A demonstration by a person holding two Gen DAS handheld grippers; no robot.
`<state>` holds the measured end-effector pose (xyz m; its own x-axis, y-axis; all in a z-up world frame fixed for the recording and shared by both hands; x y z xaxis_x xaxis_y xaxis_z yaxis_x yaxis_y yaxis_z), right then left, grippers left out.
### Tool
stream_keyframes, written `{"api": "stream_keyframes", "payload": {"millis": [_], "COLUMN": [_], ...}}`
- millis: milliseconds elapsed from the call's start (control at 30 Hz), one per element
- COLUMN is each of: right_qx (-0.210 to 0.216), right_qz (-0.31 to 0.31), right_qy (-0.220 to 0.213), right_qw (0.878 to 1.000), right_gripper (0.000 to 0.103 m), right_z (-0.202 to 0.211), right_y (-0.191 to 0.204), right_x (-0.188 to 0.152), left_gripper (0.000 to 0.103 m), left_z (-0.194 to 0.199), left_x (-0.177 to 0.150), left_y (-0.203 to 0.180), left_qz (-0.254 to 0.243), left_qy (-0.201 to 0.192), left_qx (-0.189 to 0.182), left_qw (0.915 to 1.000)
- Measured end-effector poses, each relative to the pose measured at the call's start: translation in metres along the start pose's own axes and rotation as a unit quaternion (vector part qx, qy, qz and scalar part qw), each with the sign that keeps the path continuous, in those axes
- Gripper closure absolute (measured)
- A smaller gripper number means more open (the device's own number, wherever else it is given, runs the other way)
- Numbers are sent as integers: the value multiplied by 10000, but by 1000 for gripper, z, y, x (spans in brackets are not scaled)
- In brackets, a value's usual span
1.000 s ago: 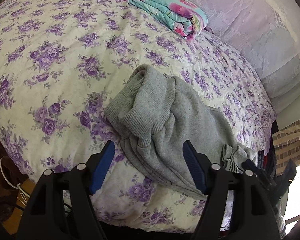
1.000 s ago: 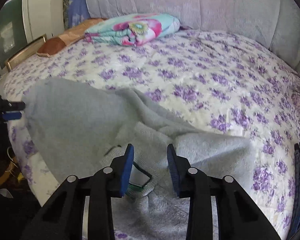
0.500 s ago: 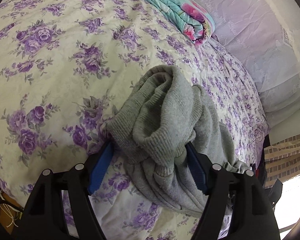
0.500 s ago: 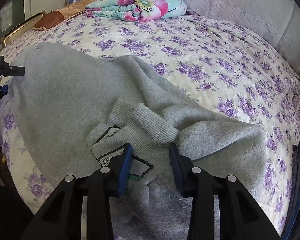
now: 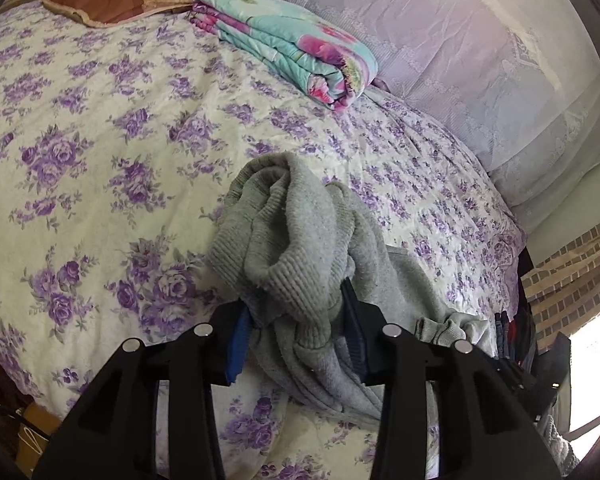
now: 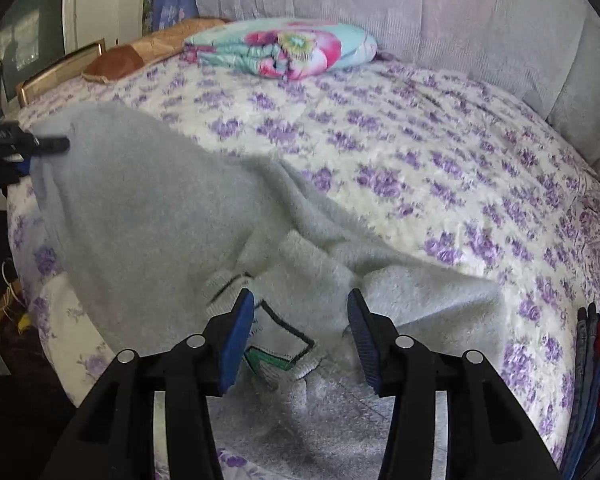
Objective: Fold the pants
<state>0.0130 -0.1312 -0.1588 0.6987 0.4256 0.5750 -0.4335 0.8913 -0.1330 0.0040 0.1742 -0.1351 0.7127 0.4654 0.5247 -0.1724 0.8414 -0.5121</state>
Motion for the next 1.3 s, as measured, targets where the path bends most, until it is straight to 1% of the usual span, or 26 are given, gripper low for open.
{"api": "stream_keyframes", "payload": {"millis": [33,100,133,167,233,300,367,500,600,667,800,967,1033,1067,1133,1200,1233,1300], "right_qx": [-20,-107,-126,-99,124,385,496,446,423,363,339,131,43,-3,-102,-174,-203,-242], "right_qz": [15,122,113,88,-40,-363,-646,-1244,-1765,-2107,-2844,-3440,-3612,-3679,-3817,-3924,-3967,-4025], "right_qy": [233,19,38,65,9,-125,-306,-669,-731,-687,-671,-783,-790,-784,-787,-787,-787,-778], "right_qw": [9997,9999,9998,9999,9999,9985,9962,9890,9807,9745,9558,9356,9291,9266,9209,9163,9144,9118], "right_gripper": [50,48,48,48,44,43,41,40,36,36,36,36,36,36,36,36,36,36], "right_z": [-15,-20,-19,-18,-12,-1,11,35,43,43,47,61,66,69,75,80,81,85], "right_y": [0,3,4,4,0,-9,-20,-50,-79,-96,-130,-166,-178,-182,-193,-202,-206,-214], "right_x": [-6,-6,-6,-5,-4,-6,-7,-17,-28,-41,-71,-108,-123,-130,-145,-157,-161,-169], "left_gripper": [64,64,64,64,64,64,64,65,65,65,66,67,69,73,73,73,73,73], "left_z": [4,12,16,20,29,36,40,44,42,38,24,-4,-17,-24,-42,-63,-76,-93], "left_x": [1,4,5,7,10,11,12,9,4,-2,-24,-60,-77,-86,-107,-132,-145,-165], "left_y": [-6,-21,-30,-39,-60,-81,-102,-148,-182,-207,-256,-309,-325,-332,-344,-351,-353,-352], "left_qz": [-104,-347,-488,-633,-941,-1212,-1446,-1958,-2321,-2596,-3144,-3707,-3895,-3977,-4141,-4401,-4490,-4572], "left_qy": [-43,-136,-188,-249,-384,-489,-535,-579,-570,-530,-415,-103,57,153,415,624,750,955], "left_qx": [0,-3,-14,-27,-72,-113,-179,-305,-438,-530,-685,-939,-1029,-1076,-1122,-1039,-996,-943], "left_qw": [9999,9993,9986,9977,9948,9914,9879,9785,9700,9628,9459,9239,9152,9111,9023,8897,8848,8792]}}
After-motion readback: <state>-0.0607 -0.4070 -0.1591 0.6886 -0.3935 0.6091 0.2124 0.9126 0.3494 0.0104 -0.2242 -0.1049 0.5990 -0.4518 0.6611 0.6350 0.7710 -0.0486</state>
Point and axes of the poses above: each gripper's, at about its wrist camera, not at the fingertips, and z roughly against the way its jaws point, y to its left, x to its top, the point moved 5 cm from there along -z, roughly the way its jaws point, and after that the axes turned 2 degrees about x, right-handed, at the moved point
